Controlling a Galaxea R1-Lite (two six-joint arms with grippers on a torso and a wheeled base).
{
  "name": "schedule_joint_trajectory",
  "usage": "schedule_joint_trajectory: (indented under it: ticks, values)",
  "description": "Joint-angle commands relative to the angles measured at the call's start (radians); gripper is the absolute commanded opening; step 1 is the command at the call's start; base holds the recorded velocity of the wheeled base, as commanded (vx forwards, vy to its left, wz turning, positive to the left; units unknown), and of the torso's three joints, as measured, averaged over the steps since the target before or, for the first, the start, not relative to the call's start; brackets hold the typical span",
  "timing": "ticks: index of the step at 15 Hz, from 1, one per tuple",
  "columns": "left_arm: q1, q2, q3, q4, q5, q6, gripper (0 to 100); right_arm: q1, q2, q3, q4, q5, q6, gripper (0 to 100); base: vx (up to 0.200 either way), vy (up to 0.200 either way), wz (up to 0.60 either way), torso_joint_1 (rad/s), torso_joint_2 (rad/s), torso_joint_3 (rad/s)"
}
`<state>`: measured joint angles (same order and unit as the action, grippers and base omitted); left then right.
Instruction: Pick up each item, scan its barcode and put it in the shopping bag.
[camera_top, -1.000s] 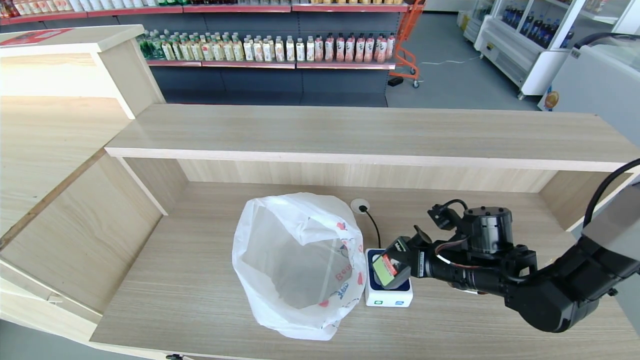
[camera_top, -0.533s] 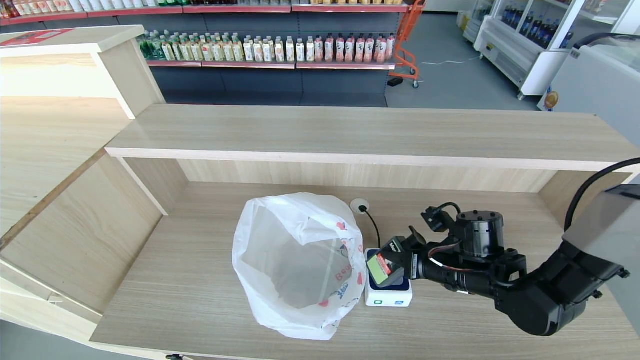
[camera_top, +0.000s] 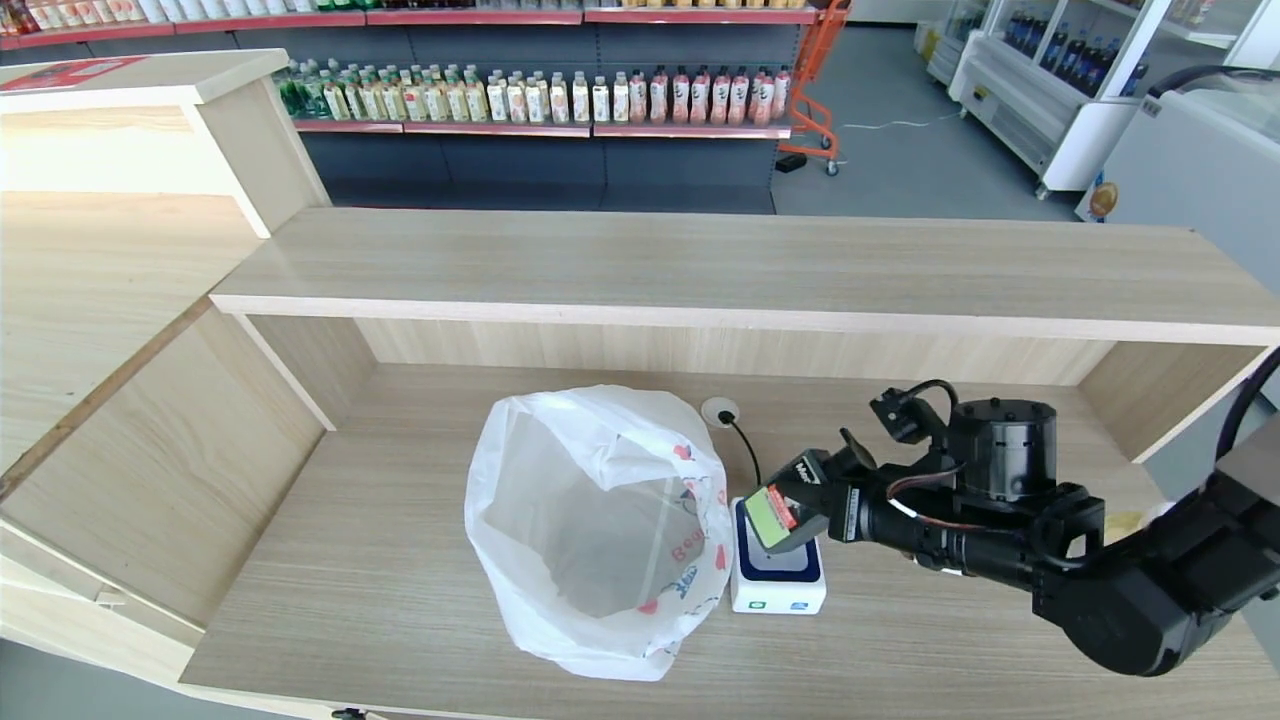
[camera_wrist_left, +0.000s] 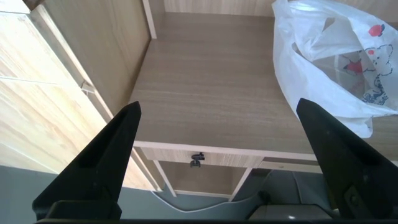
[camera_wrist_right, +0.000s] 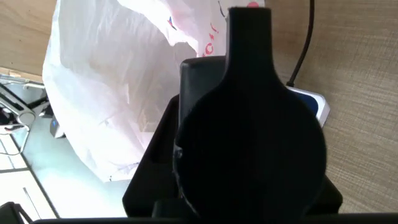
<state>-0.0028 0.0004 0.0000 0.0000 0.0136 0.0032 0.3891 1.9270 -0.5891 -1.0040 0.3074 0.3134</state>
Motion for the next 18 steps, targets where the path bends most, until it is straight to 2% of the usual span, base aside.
schedule_joint_trajectory:
  ticks: [1,4,8,16,18]
  values:
    - [0.0,0.0,0.0,0.0,0.0,-0.005,100,-0.001,-0.223,0.092,0.002,0.002,-0.027,0,0.0,0.0,0.0,0.0,0.0,0.0]
    - [0.001,0.0,0.0,0.0,0.0,-0.002,100,-0.007,-0.31,0.184,0.005,0.002,-0.03,0,-0.2,0.0,0.0,0.014,0.0,0.001]
    - [0.001,0.0,0.0,0.0,0.0,-0.002,100,-0.01,-0.336,0.232,0.005,0.002,-0.03,0,0.0,0.0,0.0,0.0,0.0,0.0]
    - [0.001,0.0,0.0,0.0,0.0,-0.002,100,0.01,-0.303,0.213,0.005,0.004,-0.042,0,0.0,0.2,0.0,0.009,0.0,-0.001]
    - [0.0,0.0,0.0,0.0,0.0,-0.005,100,0.013,-0.241,0.181,0.002,0.001,-0.063,0,0.0,0.0,0.0,0.0,0.0,0.0]
